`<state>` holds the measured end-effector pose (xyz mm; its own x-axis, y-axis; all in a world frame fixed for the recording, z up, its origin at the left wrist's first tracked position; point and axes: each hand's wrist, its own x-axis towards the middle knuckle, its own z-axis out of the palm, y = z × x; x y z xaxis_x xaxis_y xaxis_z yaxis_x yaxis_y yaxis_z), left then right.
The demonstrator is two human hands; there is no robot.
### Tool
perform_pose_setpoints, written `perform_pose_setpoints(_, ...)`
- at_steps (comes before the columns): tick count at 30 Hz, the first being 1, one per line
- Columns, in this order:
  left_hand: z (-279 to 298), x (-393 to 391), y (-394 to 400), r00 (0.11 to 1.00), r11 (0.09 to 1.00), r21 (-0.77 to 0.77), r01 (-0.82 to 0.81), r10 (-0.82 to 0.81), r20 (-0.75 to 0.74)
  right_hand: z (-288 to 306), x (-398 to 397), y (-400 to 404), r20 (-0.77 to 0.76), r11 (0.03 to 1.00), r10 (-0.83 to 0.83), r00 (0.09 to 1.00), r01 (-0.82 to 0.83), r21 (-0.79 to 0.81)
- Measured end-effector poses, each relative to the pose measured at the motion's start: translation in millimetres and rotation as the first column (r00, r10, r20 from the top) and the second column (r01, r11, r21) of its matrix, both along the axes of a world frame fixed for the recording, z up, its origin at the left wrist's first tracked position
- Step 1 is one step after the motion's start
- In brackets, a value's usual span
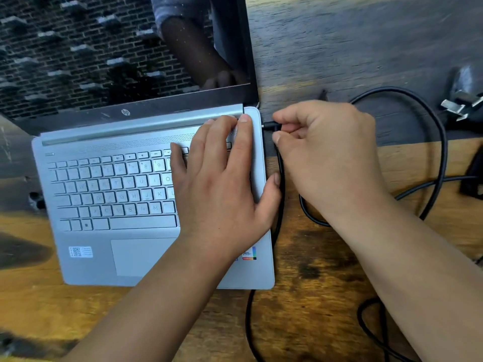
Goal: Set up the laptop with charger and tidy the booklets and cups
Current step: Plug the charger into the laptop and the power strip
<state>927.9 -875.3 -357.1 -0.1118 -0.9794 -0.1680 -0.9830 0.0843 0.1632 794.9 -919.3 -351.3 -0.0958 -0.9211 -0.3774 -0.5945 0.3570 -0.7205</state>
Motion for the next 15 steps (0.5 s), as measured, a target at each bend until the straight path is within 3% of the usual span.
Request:
perform_pose_setpoints(10,6.1,4.9,-2.3,1.000,0.998,0.057,0.016,-0.017,0.020,1.1,3.0,-7.4,0.004,0.996,0.010,1.000,-0.011,0.087)
perform_pose_setpoints(15,9.5,7.4,-4.4,0.999,0.997,0.063,0.033,-0.036,0.037,7.7,-1.0,-4.8,-0.014,0.969,0.220,0.975,-0.217,0.117)
